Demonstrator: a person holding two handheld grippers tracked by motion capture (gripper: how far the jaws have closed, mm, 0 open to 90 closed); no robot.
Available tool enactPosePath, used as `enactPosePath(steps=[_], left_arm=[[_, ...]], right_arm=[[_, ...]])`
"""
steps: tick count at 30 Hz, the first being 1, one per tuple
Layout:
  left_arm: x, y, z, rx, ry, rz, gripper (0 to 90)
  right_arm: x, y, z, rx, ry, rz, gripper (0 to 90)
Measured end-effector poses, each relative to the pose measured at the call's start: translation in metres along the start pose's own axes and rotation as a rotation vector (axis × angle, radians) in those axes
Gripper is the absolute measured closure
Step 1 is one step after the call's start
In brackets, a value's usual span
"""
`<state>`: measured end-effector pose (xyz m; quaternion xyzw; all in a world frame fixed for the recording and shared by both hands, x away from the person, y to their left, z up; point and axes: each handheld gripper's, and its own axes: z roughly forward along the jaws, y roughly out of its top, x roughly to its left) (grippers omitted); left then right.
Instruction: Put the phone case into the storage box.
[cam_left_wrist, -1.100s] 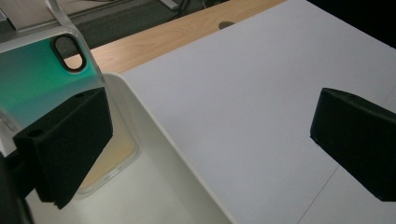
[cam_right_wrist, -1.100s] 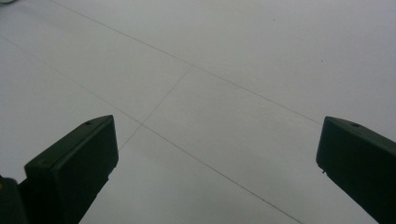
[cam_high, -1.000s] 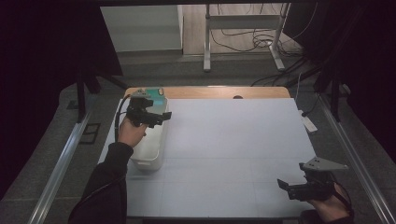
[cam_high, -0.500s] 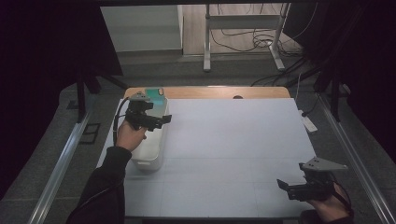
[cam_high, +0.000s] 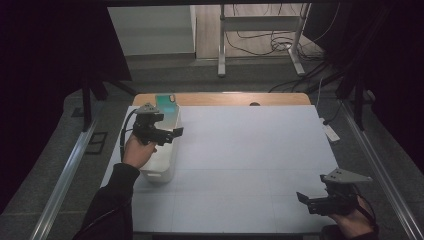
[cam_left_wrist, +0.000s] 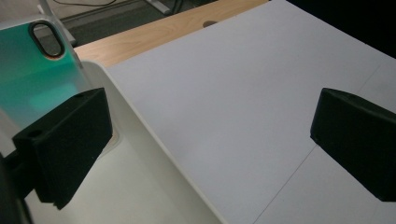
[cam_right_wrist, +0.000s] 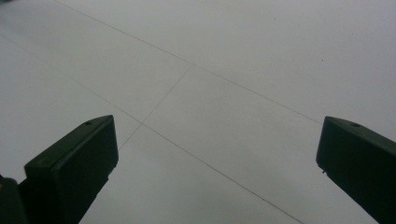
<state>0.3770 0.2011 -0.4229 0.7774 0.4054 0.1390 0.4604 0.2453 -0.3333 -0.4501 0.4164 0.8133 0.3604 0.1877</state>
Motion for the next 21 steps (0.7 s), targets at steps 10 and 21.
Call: enactPosePath(steps=[10, 21], left_arm=[[-0.007, -0.009, -0.004, -0.002, -0.003, 0.001, 0.0], [-0.014, -0.018, -0.005, 0.0, 0.005, 0.01, 0.0]], right_arm=[[0.001, 0.0, 0.0, 0.0, -0.007, -0.001, 0.0], [0.001, 0.0, 0.0, 0.003, -0.007, -0.005, 0.0]])
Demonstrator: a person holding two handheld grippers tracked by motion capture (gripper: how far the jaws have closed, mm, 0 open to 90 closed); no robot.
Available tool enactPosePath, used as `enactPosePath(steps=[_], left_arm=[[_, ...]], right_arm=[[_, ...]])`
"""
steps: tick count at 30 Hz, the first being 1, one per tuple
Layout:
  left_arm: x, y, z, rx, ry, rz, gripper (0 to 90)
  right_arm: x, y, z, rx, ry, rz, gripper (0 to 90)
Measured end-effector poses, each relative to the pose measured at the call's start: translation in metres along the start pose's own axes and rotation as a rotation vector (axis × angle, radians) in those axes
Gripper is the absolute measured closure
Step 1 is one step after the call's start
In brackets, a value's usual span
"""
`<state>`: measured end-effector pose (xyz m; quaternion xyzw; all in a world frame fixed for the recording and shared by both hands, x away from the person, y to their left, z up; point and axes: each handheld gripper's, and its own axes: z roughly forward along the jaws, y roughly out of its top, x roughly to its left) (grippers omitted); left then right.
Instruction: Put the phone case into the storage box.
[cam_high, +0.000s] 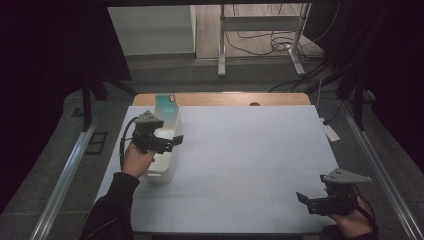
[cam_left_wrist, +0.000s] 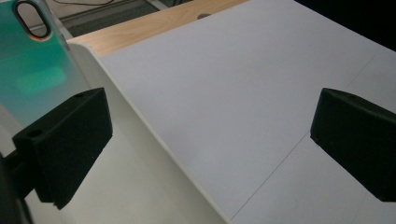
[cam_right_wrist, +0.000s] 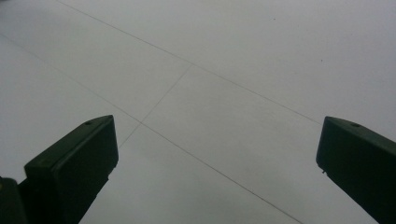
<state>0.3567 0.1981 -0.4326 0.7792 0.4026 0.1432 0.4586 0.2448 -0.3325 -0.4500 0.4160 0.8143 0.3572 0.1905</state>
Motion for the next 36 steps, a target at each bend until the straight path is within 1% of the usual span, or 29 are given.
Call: enactPosePath(steps=[10, 21, 28, 36], left_arm=[[-0.006, -0.011, -0.007, 0.003, 0.015, 0.016, 0.0], [-0.01, -0.02, -0.018, -0.004, 0.028, 0.008, 0.0], [-0.014, -0.023, -0.022, -0.011, 0.028, 0.01, 0.0], [-0.019, -0.028, -0.026, -0.007, 0.026, 0.012, 0.0]], right_arm=[[0.001, 0.0, 0.0, -0.002, -0.001, -0.003, 0.0], [0.001, 0.0, 0.0, 0.001, 0.0, -0.006, 0.0], [0.001, 0.0, 0.0, 0.003, -0.001, -0.007, 0.0], [0.001, 0.0, 0.0, 0.003, 0.0, -0.007, 0.0]])
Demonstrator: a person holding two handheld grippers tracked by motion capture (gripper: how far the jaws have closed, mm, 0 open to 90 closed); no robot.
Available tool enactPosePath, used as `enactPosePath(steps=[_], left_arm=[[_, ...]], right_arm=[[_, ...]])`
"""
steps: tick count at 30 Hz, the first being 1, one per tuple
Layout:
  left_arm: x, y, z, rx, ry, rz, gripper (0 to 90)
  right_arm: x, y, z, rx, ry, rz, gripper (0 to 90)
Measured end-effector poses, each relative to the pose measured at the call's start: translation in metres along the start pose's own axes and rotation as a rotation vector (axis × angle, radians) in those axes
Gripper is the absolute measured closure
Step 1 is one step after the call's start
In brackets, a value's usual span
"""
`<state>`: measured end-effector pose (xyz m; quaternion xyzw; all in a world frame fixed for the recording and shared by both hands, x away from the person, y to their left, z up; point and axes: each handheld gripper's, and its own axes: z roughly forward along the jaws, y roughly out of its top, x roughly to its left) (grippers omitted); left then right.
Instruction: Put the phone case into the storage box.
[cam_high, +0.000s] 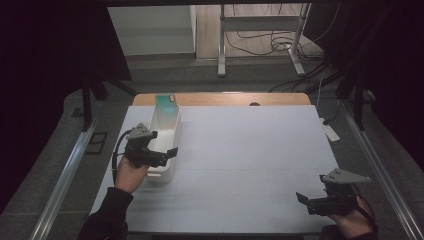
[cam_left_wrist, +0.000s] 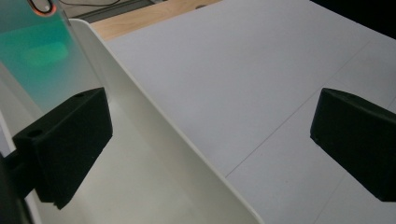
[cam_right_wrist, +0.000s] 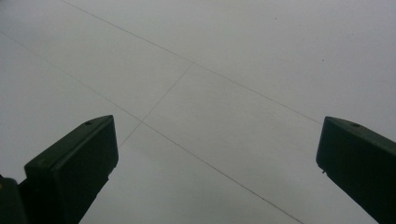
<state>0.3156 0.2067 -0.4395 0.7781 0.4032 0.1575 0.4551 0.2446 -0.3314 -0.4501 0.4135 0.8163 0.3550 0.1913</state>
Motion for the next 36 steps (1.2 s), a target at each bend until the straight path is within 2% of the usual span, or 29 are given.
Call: enactPosePath(steps=[14, 36], left_arm=[[-0.009, -0.007, -0.009, 0.001, 0.005, 0.005, 0.0], [-0.014, -0.025, -0.033, -0.01, 0.031, -0.024, 0.0]], right_arm=[[0.0, 0.0, 0.0, 0.003, 0.001, -0.003, 0.0], [0.0, 0.0, 0.0, 0.006, 0.002, -0.004, 0.0]])
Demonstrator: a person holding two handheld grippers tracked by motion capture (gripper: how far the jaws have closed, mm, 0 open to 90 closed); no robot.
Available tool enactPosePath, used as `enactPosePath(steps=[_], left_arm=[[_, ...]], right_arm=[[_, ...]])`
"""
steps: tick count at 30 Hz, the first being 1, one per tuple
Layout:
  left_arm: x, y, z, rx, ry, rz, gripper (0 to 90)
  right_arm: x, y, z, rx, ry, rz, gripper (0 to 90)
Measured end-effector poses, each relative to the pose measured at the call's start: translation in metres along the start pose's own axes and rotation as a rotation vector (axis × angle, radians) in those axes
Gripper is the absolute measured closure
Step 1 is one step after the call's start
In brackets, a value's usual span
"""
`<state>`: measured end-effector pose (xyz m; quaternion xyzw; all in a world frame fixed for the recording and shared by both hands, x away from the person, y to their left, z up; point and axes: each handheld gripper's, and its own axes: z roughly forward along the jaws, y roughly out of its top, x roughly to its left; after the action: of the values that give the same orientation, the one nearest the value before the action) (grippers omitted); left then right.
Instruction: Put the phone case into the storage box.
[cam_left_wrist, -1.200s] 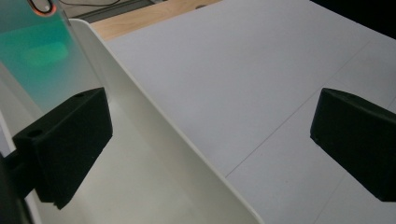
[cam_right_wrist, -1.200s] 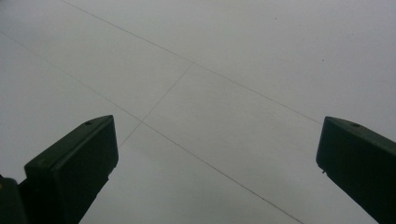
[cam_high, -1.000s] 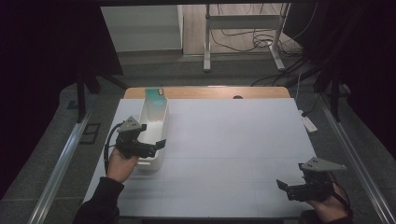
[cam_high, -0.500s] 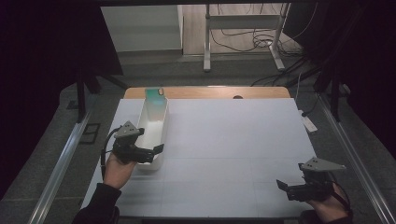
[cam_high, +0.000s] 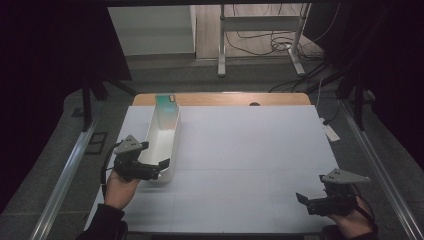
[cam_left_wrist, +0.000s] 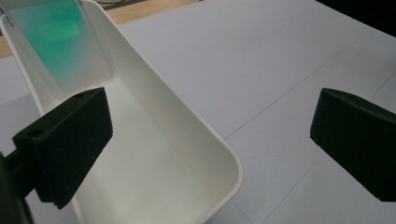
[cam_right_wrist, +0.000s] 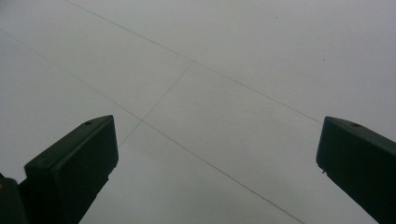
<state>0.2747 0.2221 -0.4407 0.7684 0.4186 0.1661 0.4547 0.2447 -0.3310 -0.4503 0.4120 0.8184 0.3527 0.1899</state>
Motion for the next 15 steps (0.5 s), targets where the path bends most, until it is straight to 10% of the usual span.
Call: enactPosePath(steps=[15], left_arm=[[-0.002, -0.013, -0.016, -0.009, 0.019, -0.016, 0.0]], right_arm=[[0.0, 0.0, 0.0, 0.003, -0.001, 0.001, 0.0]])
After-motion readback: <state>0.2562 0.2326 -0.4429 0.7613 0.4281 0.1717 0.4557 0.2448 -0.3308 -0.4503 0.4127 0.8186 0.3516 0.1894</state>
